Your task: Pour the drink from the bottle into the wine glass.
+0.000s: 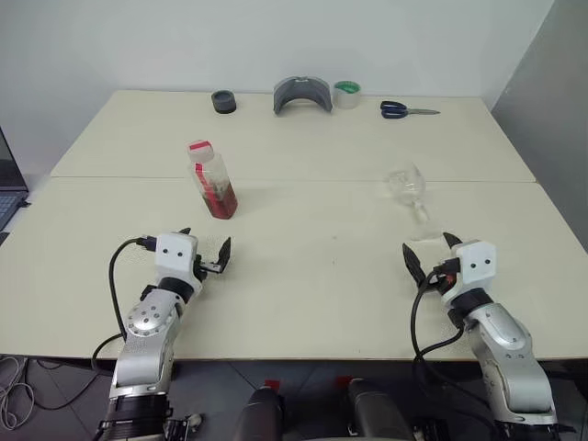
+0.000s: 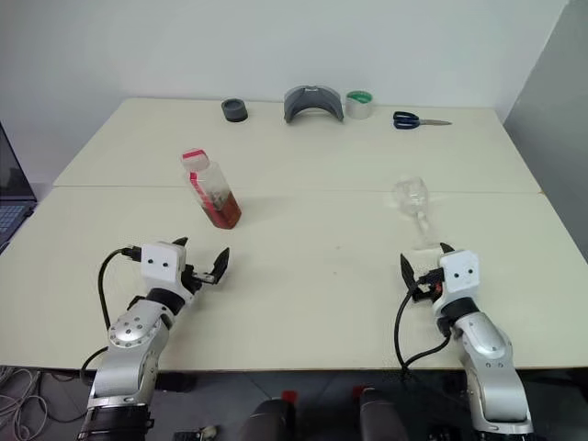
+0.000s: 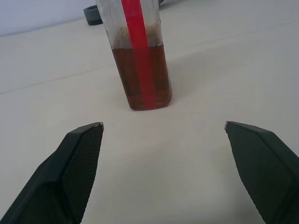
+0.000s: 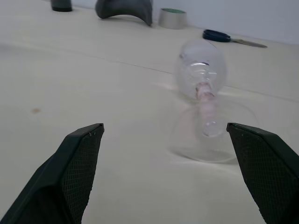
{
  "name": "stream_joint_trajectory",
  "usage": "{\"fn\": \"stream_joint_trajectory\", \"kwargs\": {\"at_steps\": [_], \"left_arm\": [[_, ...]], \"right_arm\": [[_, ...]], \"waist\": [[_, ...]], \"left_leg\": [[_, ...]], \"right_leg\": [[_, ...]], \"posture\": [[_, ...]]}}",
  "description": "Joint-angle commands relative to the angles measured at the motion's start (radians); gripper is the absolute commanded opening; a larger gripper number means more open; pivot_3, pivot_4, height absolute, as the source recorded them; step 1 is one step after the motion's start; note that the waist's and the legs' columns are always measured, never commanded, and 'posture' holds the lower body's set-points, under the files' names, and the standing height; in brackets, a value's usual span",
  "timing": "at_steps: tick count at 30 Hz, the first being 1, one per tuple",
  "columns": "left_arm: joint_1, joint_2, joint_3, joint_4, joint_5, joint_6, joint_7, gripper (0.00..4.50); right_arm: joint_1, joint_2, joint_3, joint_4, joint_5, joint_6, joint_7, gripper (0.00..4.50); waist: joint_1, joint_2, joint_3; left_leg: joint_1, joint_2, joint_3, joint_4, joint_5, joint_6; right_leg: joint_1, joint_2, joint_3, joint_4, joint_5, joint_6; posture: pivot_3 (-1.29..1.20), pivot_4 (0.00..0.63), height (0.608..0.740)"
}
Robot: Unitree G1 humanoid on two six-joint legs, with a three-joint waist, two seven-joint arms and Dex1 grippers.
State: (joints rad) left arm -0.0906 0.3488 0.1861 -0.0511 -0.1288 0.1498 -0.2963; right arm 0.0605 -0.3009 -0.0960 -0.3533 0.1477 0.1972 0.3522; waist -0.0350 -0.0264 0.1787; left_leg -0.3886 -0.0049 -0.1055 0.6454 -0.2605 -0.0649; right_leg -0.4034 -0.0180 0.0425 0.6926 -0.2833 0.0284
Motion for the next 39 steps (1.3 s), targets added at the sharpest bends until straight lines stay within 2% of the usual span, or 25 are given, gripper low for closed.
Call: {"fn": "stream_joint_trajectory", "kwargs": {"at_steps": [1,5,11,29,39], "left_arm": [[-0.033,0.010,0.017,-0.063,-0.023,0.003,0.000,4.48],[-0.096,0.017,0.025,-0.020,0.002,0.042,0.049,4.48],[-0.175,0.032,0.032,0.060,-0.038,0.053,0.001,4.48],[-0.454,0.070,0.011,0.377,-0.021,-0.032,-0.052,4.48],[-0.563,0.063,-0.022,0.420,-0.011,0.013,-0.062,4.48]], "right_arm": [[-0.018,-0.041,0.039,-0.108,0.092,0.009,0.115,4.50],[-0.070,-0.143,0.101,-0.207,0.193,0.114,0.256,4.50],[-0.155,-0.233,0.141,-0.252,0.261,0.220,0.332,4.50],[-0.256,-0.218,0.173,-0.202,0.245,0.208,0.352,4.50],[-0.330,-0.214,0.177,-0.204,0.263,0.249,0.350,4.50]], "waist": [[0.000,0.000,0.000],[0.000,0.000,0.000],[0.001,0.000,0.000],[0.003,-0.001,0.000],[0.002,-0.001,0.000]], "left_leg": [[0.000,0.000,0.000,0.000,0.000,0.000],[0.000,0.000,-0.001,0.000,0.000,0.000],[0.000,0.000,-0.001,0.000,0.000,0.000],[-0.002,-0.001,-0.002,0.001,0.000,0.000],[-0.002,-0.001,-0.002,0.001,0.000,0.000]], "right_leg": [[0.000,0.000,0.000,0.000,0.000,0.000],[0.001,0.000,0.000,0.000,0.000,0.000],[0.001,0.000,-0.001,-0.001,0.000,0.000],[0.001,0.000,-0.002,-0.002,0.000,0.000],[0.000,0.000,-0.002,-0.002,0.000,0.000]], "posture": [[0.00,0.150,0.740],[0.00,0.150,0.740],[0.00,0.150,0.740],[0.00,0.150,0.740],[0.00,0.150,0.740]]}}
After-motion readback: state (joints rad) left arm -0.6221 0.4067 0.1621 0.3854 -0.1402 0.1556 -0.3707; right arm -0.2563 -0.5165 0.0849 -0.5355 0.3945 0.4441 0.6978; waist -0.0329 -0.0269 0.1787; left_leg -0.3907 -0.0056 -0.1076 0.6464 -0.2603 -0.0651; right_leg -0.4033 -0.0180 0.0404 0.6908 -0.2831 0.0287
